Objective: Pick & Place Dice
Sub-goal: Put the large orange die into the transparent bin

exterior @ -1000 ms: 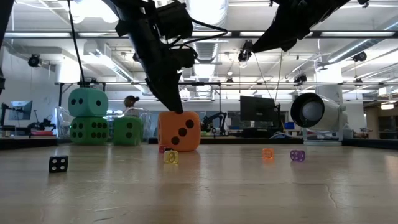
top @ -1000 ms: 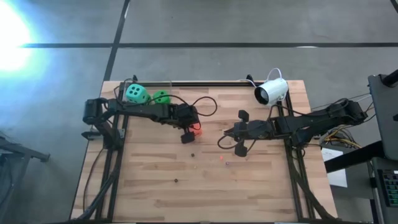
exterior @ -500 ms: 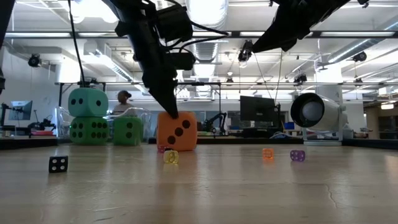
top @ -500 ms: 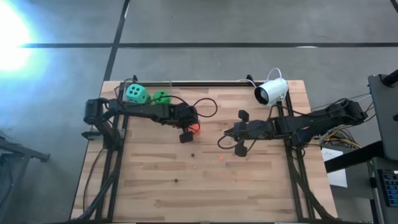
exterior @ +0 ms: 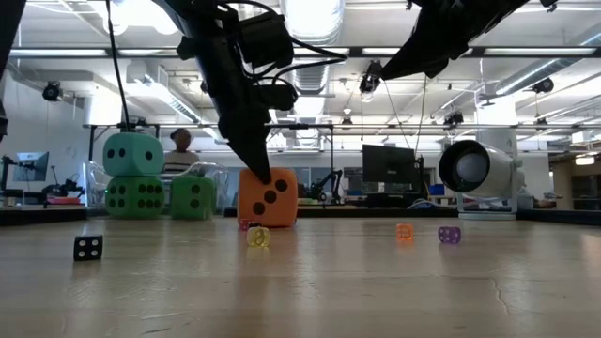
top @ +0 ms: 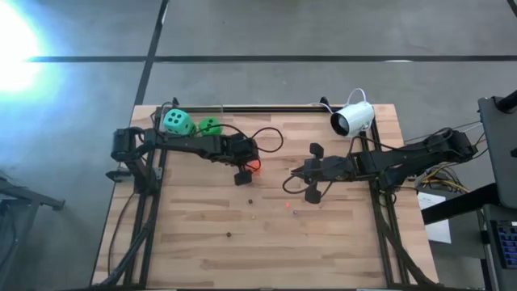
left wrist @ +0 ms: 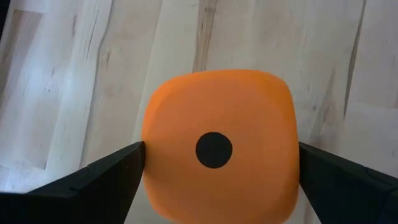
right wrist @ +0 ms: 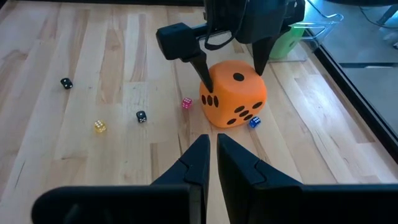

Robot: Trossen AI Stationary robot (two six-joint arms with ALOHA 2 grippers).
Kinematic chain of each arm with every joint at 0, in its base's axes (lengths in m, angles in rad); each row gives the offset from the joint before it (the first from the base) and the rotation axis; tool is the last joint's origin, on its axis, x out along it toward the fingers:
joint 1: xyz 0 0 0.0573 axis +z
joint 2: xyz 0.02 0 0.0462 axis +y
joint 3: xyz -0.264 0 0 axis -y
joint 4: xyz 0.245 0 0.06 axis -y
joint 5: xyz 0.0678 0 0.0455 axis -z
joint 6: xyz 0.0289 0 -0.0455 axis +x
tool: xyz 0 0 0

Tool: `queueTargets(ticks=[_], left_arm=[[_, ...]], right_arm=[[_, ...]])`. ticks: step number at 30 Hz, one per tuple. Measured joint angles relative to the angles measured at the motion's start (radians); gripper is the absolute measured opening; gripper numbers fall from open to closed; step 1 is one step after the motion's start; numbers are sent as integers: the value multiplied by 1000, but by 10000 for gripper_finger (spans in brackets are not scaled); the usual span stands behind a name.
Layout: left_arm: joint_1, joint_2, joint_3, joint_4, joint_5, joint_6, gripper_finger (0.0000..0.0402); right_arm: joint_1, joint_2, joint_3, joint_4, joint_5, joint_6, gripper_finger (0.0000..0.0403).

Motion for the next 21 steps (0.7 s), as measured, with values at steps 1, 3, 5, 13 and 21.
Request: queueTargets(ticks=[1,3,5,13,21], left_arm=[[-1,0,2,-2,0,0,399],[-1,-8,3,-5,5,0,399],[-1,-19,4,-10,16,0,399],[-3,-38,4,-9,21,0,399],[2,-29,-4,4,13,-8,399]], right_arm=[[0,0,0,0,0,-2,27],[0,0,0,0,0,-2,27],[0,0,0,0,0,-2,27],[0,0,0,0,0,1,27],[0,0,0,0,0,1,27]])
